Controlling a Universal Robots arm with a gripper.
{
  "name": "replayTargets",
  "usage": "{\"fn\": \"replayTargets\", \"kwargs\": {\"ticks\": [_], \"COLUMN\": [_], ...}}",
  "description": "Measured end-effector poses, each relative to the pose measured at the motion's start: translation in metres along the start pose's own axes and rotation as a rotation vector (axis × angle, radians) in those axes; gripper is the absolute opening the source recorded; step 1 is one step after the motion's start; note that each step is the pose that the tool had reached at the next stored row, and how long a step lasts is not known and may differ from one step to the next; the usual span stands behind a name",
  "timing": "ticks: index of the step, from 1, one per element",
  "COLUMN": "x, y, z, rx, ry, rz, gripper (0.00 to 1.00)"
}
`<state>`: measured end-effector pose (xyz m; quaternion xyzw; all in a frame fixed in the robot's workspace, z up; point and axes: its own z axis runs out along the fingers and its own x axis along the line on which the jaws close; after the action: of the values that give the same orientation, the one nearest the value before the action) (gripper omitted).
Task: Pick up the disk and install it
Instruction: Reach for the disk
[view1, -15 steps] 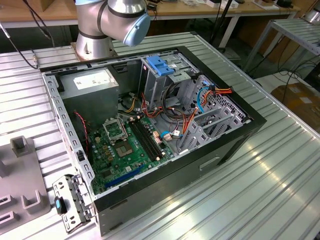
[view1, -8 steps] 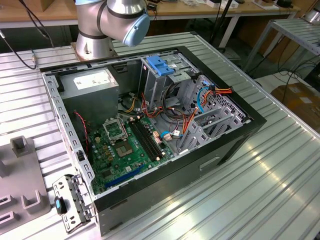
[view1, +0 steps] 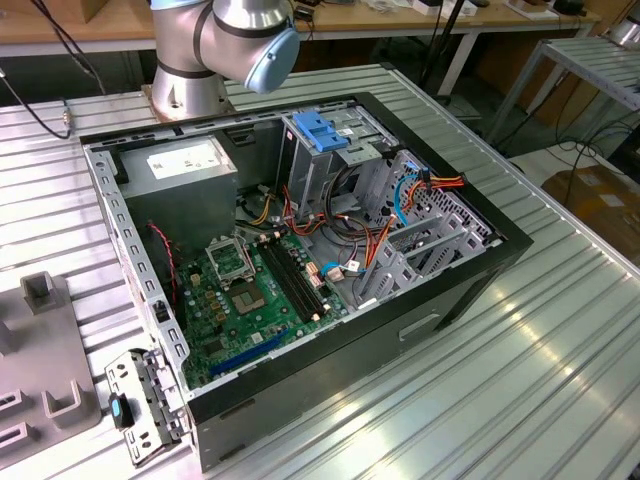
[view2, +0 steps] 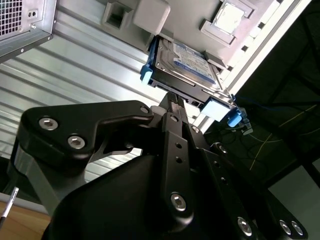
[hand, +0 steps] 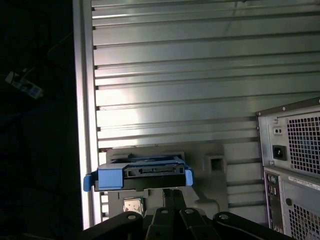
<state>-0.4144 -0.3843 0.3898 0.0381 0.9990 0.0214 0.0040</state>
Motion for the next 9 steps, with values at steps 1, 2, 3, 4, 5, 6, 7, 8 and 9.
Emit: {"fn": "replayTargets", "kwargs": {"ticks": [1, 2, 3, 4, 5, 6, 7, 8, 9], "x": [0.0009, 0.0032, 0.0044, 0.0056, 0.0067, 0.0077, 0.0092, 0.0104, 0.0112], "y": [-0.0001, -0.0002, -0.0003, -0.0004, -0.0004, -0.0005, -0.0006, -0.0007, -0.0008], "z": [0.0, 0.0001, 0.0001, 0.0001, 0.0001, 0.0001, 0.0001, 0.0001, 0.0001], "rx": [0.0, 0.0, 0.0, 0.0, 0.0, 0.0, 0.0, 0.0, 0.0], "ry": [0.0001, 0.0002, 0.0003, 0.0004, 0.0004, 0.0005, 0.0006, 0.0007, 0.0008], "rz": [0.0, 0.0, 0.0, 0.0, 0.0, 0.0, 0.0, 0.0, 0.0], "gripper": [0.11, 0.11, 0.11, 0.11, 0.11, 0.11, 0.11, 0.11, 0.11]}}
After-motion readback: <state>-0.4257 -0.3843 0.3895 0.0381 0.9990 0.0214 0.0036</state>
